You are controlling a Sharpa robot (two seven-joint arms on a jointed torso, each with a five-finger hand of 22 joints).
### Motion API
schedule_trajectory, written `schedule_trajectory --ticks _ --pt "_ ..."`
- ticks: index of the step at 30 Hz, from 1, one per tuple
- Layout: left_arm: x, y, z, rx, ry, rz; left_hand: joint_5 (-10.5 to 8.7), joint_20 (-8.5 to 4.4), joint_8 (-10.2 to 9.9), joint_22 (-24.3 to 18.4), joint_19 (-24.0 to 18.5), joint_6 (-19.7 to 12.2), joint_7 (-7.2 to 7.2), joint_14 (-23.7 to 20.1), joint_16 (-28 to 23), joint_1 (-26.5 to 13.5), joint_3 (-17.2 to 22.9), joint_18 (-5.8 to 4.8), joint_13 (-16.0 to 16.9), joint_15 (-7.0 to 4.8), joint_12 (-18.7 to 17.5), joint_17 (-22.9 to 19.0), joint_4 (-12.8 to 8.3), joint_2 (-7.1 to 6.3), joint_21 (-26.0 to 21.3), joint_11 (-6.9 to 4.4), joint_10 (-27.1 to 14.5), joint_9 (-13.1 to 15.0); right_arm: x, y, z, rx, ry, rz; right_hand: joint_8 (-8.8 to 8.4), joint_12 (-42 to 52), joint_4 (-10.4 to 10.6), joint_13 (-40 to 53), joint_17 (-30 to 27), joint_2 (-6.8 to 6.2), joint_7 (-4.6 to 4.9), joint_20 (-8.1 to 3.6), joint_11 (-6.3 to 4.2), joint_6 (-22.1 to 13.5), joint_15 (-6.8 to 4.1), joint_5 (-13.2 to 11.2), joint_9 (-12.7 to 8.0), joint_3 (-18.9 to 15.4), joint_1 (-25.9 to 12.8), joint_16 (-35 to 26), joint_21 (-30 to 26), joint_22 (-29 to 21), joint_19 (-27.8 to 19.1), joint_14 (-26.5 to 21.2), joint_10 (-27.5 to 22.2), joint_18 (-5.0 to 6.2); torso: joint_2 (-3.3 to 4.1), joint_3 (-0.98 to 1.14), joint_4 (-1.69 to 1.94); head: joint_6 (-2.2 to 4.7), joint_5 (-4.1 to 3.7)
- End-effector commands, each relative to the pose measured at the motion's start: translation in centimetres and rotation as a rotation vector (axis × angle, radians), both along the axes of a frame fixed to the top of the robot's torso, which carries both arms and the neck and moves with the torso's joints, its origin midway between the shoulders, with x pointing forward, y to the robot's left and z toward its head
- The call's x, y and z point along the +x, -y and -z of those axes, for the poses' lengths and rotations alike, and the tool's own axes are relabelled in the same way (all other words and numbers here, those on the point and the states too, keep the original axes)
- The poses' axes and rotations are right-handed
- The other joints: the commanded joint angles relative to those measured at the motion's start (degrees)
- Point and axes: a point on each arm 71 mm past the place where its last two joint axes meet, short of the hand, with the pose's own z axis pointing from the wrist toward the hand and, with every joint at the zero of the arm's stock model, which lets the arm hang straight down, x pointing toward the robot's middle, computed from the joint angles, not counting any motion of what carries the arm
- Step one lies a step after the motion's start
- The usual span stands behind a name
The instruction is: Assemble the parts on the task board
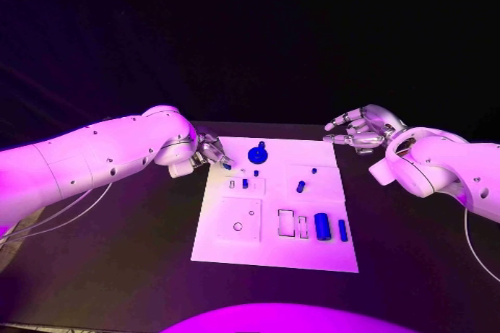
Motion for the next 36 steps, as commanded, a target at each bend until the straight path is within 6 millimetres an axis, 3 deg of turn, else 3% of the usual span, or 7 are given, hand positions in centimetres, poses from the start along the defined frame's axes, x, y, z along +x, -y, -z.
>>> schedule_trajectory --ticks 1,14,36 --pt "-0.3 0.1 0.0 0.049 0.068 0.003 0.36 -0.38 0.2 8.8 3.4 0.5 -0.58 5.9 0.2 -0.5 7.4 -0.31 0.2 -0.42 0.4 15.1 -7.0 0.01 -0.1 -0.03 0.4 4.0 0.0 -0.2 0.0 -0.013 0.01 -0.027 0.26 -0.2 0.1 0.9 9.5 0.69 -0.12 -0.13 -0.03 -0.4 0.16 0.0 -0.1 -0.1 0.1 -0.3 -0.1 5.2 -0.4 3.4 -0.2 -0.11 -0.05 0.0 0.07 -0.21 0.13" --pt "-2.1 1.1 1.4 0.105 0.07 0.069 0.35 -0.45 0.4 8.9 3.5 0.8 -0.7 5.9 0.2 -1.0 7.8 -0.34 0.8 -0.5 0.8 15.1 -7.1 -0.17 0.0 -0.13 1.0 4.0 0.0 -0.3 0.0 -0.024 0.019 -0.033 0.27 -0.6 0.1 0.5 9.2 0.66 -0.13 -0.13 -0.04 -0.5 0.16 0.0 -0.1 -0.2 0.1 -0.7 -0.4 5.1 -0.5 3.3 -0.4 -0.05 0.04 0.0 -0.12 -0.55 0.42" --pt "-3.4 2.9 2.1 0.145 0.075 0.147 0.38 -0.58 0.7 8.9 3.5 1.1 -0.88 5.9 0.2 -1.6 8.7 -0.33 1.5 -0.66 1.3 15.1 -7.5 -0.35 0.0 -0.31 1.7 4.2 0.0 -0.2 0.0 -0.024 0.019 -0.034 0.28 -0.7 0.1 0.5 9.2 0.66 -0.13 -0.13 -0.04 -0.5 0.16 0.0 -0.1 -0.2 0.1 -0.7 -0.5 5.0 -0.6 3.3 -0.4 -0.03 0.08 0.0 -0.06 -0.59 0.3"
